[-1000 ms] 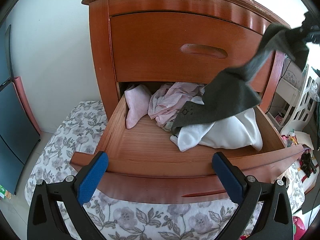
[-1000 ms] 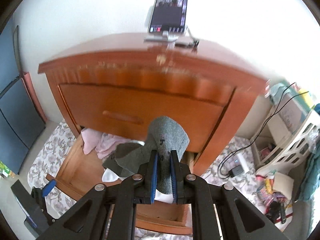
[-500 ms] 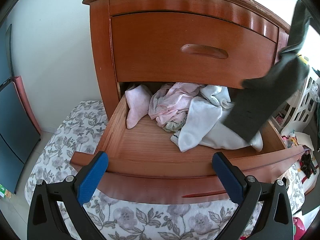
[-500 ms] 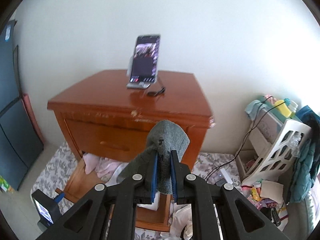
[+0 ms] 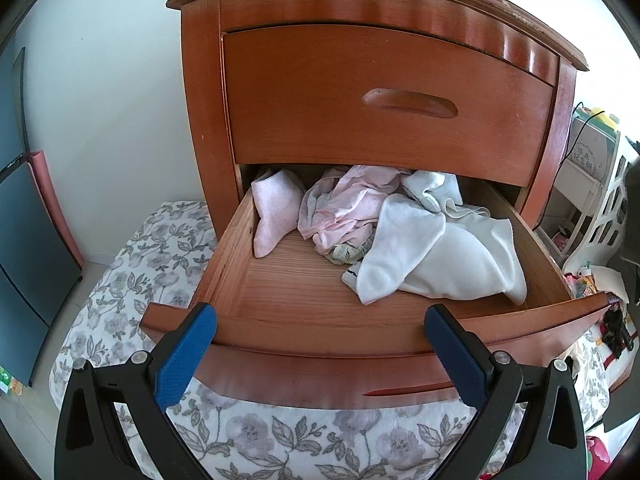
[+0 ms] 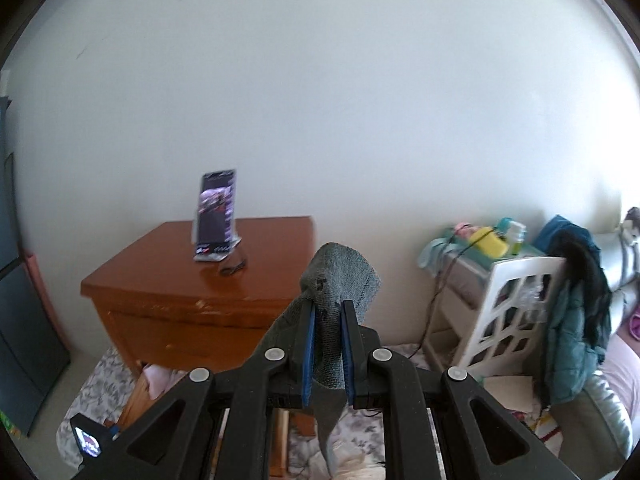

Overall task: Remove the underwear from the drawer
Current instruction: 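Carry the grey cloth over the bed and open the right gripper onto the pile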

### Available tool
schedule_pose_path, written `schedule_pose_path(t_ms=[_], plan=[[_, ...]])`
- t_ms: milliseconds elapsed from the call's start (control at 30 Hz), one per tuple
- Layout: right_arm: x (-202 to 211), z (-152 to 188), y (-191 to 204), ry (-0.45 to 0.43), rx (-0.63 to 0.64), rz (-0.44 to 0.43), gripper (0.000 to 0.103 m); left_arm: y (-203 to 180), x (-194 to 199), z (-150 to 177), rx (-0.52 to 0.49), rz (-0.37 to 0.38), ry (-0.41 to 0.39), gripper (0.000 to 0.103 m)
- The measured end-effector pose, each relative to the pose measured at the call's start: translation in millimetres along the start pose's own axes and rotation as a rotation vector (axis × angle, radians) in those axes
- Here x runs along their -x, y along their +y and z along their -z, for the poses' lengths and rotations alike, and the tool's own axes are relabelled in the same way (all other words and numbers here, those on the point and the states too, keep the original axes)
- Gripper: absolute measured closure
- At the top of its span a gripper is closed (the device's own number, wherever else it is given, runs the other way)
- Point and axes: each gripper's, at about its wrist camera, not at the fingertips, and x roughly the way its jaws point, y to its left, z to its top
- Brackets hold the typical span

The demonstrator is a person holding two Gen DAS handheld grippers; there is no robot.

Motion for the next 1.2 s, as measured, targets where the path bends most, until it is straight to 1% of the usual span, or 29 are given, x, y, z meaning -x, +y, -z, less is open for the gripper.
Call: schedule_pose_path(t_ms=[133,333,467,567,833,967,1067,1200], plan=[[0.5,3.4,-20.7,0.027,-0.006,0.037,0.090,0.0,-0.1,-0.1,0.000,0.000,0.000,0.000],[-26.9,33.9,-45.9,0.136,-0.036,0.070,0.090,-0.2,-0.1,-0.3,-0.001,0.001,0.000,0.000],[-64.3,72.2,-54.3,0.283,-0.054,0.072,0.090,-0.2,-0.1,-0.4,-0.001,0.001,0.000,0.000],[-90.5,102.5,-54.9,0.371,-0.055,0.066,0.090,-0.3,-0.1,-0.5,0.000,0.001,0.000,0.000],[-157.8,183.0,-48.0,0.574,-0.058,0.050,0.090,-0.1,-0.1,-0.5,0.000,0.001,0.000,0.000],[-189.5,231.2,-51.5,0.681,-0.096,0.055,0.090,-0.1,0.0,-0.4,-0.001,0.001,-0.001,0.000],[-206.3,263.1,-55.0,0.749,-0.114,0.068,0.090,-0.1,0.0,-0.3,0.000,0.001,-0.001,0.000],[-221.9,297.7,-57.9,0.816,-0.124,0.084,0.090,-0.2,-0.1,-0.4,0.000,0.000,-0.001,0.000]])
